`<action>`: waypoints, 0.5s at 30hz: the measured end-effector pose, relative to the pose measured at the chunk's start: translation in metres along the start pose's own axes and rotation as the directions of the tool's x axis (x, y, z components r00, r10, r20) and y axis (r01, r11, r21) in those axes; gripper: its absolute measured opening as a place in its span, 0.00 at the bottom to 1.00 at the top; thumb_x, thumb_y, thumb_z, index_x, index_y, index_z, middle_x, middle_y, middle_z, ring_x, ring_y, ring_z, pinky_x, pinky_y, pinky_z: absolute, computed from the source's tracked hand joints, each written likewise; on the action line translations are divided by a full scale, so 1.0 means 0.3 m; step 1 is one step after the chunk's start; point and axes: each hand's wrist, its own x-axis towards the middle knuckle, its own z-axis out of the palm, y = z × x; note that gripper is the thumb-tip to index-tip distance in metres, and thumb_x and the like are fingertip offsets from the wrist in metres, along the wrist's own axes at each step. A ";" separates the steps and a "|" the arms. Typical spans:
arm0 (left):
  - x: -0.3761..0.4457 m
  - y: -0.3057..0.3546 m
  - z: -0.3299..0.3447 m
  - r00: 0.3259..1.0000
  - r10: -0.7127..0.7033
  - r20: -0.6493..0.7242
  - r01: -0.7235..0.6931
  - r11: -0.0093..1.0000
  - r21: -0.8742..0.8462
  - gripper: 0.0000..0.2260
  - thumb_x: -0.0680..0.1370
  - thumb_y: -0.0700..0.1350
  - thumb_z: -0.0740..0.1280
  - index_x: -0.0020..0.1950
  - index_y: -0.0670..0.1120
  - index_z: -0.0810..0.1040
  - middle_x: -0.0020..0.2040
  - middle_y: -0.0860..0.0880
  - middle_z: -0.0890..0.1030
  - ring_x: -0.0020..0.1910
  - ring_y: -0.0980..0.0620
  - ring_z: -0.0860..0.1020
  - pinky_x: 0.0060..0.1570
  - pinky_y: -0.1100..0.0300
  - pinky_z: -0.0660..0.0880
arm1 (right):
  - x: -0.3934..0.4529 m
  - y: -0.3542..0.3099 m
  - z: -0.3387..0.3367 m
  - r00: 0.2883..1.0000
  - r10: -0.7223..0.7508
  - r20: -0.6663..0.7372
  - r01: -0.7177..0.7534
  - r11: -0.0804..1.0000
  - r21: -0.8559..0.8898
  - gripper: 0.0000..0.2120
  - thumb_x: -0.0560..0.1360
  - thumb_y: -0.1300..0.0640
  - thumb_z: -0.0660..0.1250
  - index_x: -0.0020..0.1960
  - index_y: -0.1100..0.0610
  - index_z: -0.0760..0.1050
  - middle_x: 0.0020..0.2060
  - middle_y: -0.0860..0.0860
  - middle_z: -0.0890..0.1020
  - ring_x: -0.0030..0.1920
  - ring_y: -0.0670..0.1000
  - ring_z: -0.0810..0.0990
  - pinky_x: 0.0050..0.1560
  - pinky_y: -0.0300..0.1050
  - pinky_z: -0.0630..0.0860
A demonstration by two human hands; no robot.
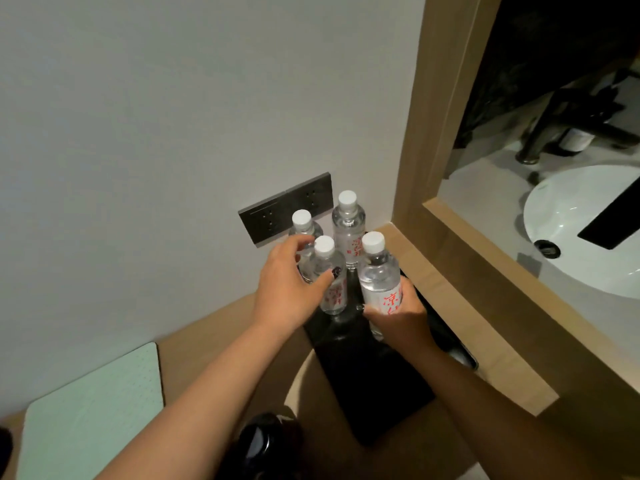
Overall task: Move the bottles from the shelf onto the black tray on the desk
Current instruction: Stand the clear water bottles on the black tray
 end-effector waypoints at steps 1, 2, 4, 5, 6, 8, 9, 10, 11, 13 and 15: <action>0.006 -0.005 0.019 1.000 0.010 0.021 -0.011 0.999 0.046 0.26 0.69 0.48 0.75 0.65 0.54 0.70 0.62 0.53 0.74 0.58 0.56 0.73 0.57 0.59 0.72 | 0.030 0.013 0.001 1.000 0.020 -0.021 -0.020 1.000 0.006 0.29 0.62 0.65 0.78 0.60 0.61 0.71 0.53 0.56 0.77 0.51 0.54 0.77 0.48 0.38 0.70; 0.014 -0.011 0.036 0.999 0.019 0.035 -0.022 0.996 0.085 0.28 0.69 0.48 0.75 0.67 0.54 0.69 0.64 0.53 0.73 0.60 0.54 0.72 0.59 0.58 0.71 | 0.053 0.028 0.005 0.998 0.016 -0.063 -0.016 1.000 0.003 0.29 0.62 0.65 0.78 0.60 0.62 0.72 0.54 0.59 0.76 0.52 0.56 0.77 0.50 0.39 0.70; 0.029 -0.023 0.061 0.998 0.032 0.054 -0.039 0.990 0.137 0.30 0.69 0.48 0.75 0.68 0.55 0.67 0.66 0.53 0.71 0.63 0.53 0.71 0.61 0.58 0.69 | 0.092 0.068 0.016 0.994 -0.013 -0.110 0.012 1.000 -0.005 0.29 0.62 0.62 0.78 0.60 0.64 0.72 0.55 0.62 0.77 0.54 0.58 0.78 0.51 0.42 0.71; 0.036 -0.027 0.070 0.998 0.033 0.062 -0.042 0.988 0.151 0.31 0.69 0.48 0.75 0.69 0.55 0.66 0.67 0.53 0.71 0.64 0.53 0.71 0.61 0.60 0.66 | 0.107 0.080 0.019 0.995 -0.021 -0.099 0.021 1.000 0.005 0.28 0.63 0.58 0.77 0.60 0.63 0.72 0.55 0.61 0.77 0.54 0.57 0.78 0.52 0.43 0.73; 0.043 -0.030 0.079 0.997 0.032 0.065 -0.042 0.986 0.162 0.31 0.70 0.48 0.75 0.70 0.55 0.66 0.68 0.53 0.70 0.65 0.53 0.70 0.60 0.62 0.64 | 0.123 0.084 0.022 0.997 -0.023 -0.073 0.024 1.000 0.017 0.29 0.63 0.54 0.76 0.60 0.61 0.72 0.55 0.59 0.78 0.55 0.55 0.78 0.54 0.45 0.74; 0.053 -0.034 0.097 0.997 0.031 0.066 -0.043 0.981 0.192 0.32 0.70 0.49 0.75 0.71 0.56 0.64 0.69 0.53 0.70 0.66 0.52 0.69 0.58 0.62 0.65 | 0.157 0.084 0.032 0.999 -0.030 -0.014 0.031 0.999 0.029 0.30 0.63 0.48 0.74 0.61 0.56 0.72 0.56 0.54 0.79 0.57 0.51 0.78 0.58 0.47 0.76; 0.057 -0.035 0.107 0.997 0.037 0.066 -0.050 0.976 0.211 0.32 0.70 0.50 0.75 0.71 0.56 0.64 0.69 0.52 0.70 0.66 0.51 0.69 0.59 0.60 0.66 | 0.175 0.081 0.037 0.999 -0.035 0.004 0.035 0.999 0.029 0.30 0.62 0.48 0.74 0.61 0.55 0.72 0.56 0.53 0.80 0.57 0.50 0.78 0.58 0.48 0.77; 0.061 -0.039 0.117 0.997 0.044 0.066 -0.058 0.972 0.227 0.32 0.70 0.50 0.75 0.70 0.56 0.64 0.69 0.52 0.71 0.66 0.50 0.70 0.60 0.58 0.68 | 0.189 0.073 0.043 0.999 -0.044 0.013 0.043 0.999 0.029 0.29 0.62 0.48 0.75 0.61 0.55 0.72 0.55 0.52 0.80 0.57 0.50 0.79 0.58 0.49 0.78; 0.064 -0.043 0.125 0.997 0.047 0.067 -0.062 0.970 0.235 0.32 0.70 0.50 0.75 0.70 0.56 0.63 0.68 0.51 0.71 0.66 0.50 0.70 0.60 0.56 0.69 | 0.204 0.068 0.051 0.999 -0.045 0.016 0.045 0.999 0.026 0.29 0.62 0.49 0.76 0.60 0.55 0.72 0.54 0.52 0.81 0.56 0.50 0.79 0.56 0.49 0.78; 0.070 -0.058 0.142 0.997 0.063 0.051 -0.073 0.969 0.237 0.32 0.70 0.49 0.75 0.68 0.56 0.62 0.67 0.51 0.72 0.65 0.49 0.71 0.60 0.53 0.70 | 0.226 0.055 0.064 0.998 -0.055 0.006 0.055 0.998 0.011 0.29 0.62 0.50 0.78 0.59 0.56 0.73 0.52 0.53 0.81 0.54 0.51 0.80 0.53 0.46 0.79; 0.072 -0.074 0.157 0.995 0.097 0.017 -0.098 0.962 0.255 0.32 0.70 0.48 0.75 0.68 0.57 0.62 0.66 0.51 0.72 0.64 0.49 0.72 0.59 0.52 0.72 | 0.242 0.048 0.076 0.998 -0.057 -0.009 0.057 0.998 0.012 0.29 0.61 0.50 0.78 0.58 0.56 0.73 0.52 0.54 0.82 0.53 0.51 0.81 0.52 0.45 0.79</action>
